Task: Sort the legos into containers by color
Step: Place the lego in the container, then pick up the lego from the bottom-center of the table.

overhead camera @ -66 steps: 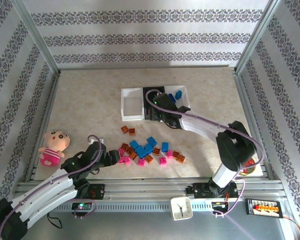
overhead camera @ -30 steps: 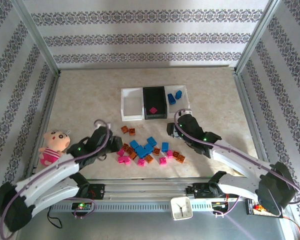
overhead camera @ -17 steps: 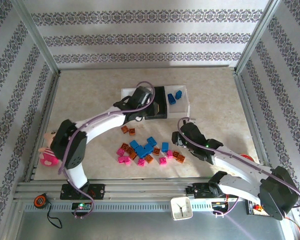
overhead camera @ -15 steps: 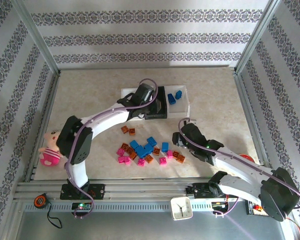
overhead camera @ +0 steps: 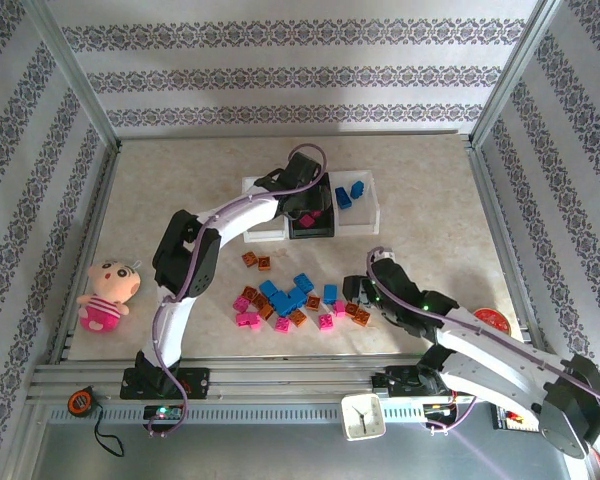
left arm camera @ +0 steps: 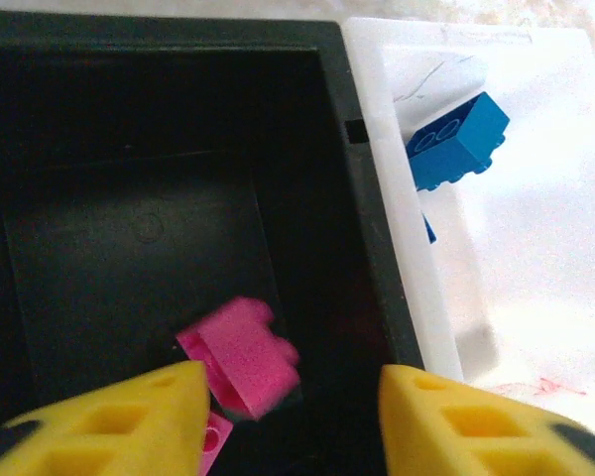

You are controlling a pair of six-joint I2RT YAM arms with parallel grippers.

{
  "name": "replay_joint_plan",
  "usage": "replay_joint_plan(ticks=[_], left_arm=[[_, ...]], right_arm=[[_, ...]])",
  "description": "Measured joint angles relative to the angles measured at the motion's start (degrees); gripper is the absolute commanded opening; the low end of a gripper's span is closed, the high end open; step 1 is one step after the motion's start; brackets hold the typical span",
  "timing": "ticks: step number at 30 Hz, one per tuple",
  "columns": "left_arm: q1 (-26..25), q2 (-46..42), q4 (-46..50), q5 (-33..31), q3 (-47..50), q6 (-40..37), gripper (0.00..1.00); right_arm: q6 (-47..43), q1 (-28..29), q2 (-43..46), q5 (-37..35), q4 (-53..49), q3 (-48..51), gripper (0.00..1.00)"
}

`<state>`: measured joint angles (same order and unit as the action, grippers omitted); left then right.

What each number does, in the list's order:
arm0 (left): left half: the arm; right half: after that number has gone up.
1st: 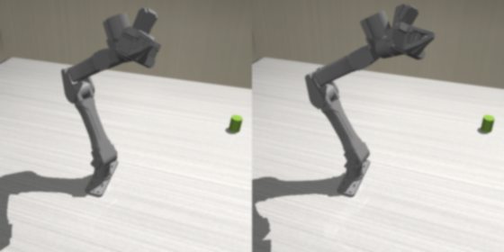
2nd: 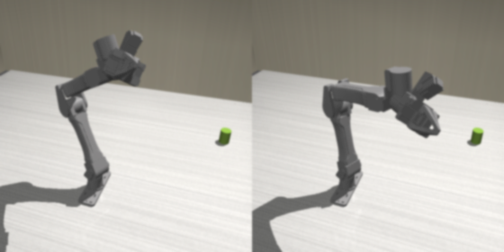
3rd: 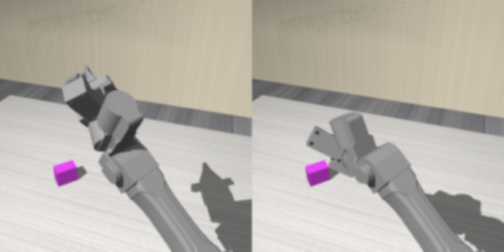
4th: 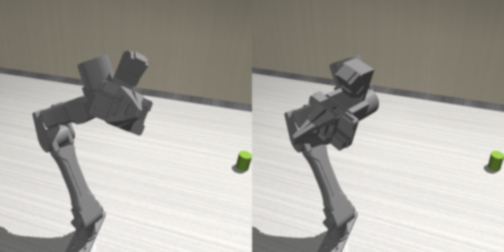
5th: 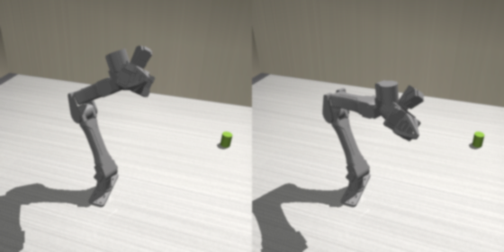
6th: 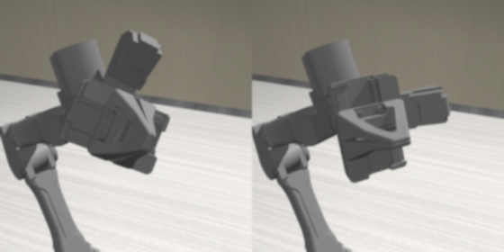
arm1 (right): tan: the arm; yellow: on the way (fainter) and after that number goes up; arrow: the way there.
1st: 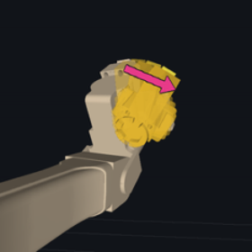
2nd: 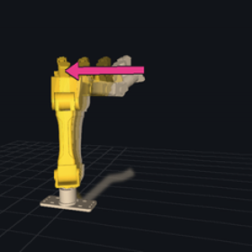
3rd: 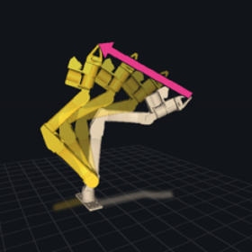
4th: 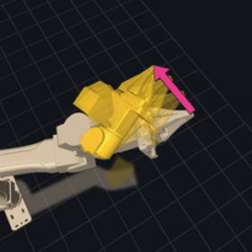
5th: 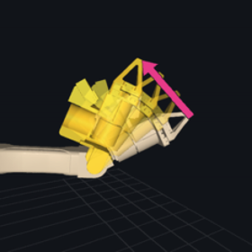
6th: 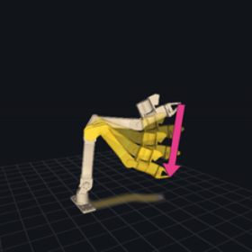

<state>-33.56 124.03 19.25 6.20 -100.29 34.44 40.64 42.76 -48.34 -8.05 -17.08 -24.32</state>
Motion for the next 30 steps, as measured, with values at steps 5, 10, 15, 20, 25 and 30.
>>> replay_joint_plan(ticks=[5, 10, 15, 20, 25, 30], left_arm=[[0.0, -3.7, -0.9, 1.8, 2.7, 0.3, 0.68], [-0.1, -20.5, -5.7, 3.4, 16.7, 1.0, 0.76], [-0.3, -40.4, -12.7, 3.8, 33.6, 2.2, 0.93], [-1.1, -54.4, -16.1, 3.3, 50.5, 4.5, 1.0], [-1.7, -63.6, -15.7, 2.3, 63.1, 6.8, 1.0], [-1.7, -71.4, -14.4, 1.1, 69.1, 8.6, 1.0]], right_arm=[[1.3, 2.9, 3.6, 2.3, -2.9, 0.5, 0.59], [3.0, 6.8, 4.2, 3.7, -5.8, 0.7, 0.57], [4.7, 10.8, 3.1, 4.3, -7.6, 1.4, 0.56], [5.8, 13.6, -0.8, 4.5, -7.5, 1.6, 0.55], [6.0, 14.9, -6.3, 4.5, -6.1, 1.6, 0.47], [5.9, 14.9, -10.8, 4.1, -3.9, 0.0, 0.45]])
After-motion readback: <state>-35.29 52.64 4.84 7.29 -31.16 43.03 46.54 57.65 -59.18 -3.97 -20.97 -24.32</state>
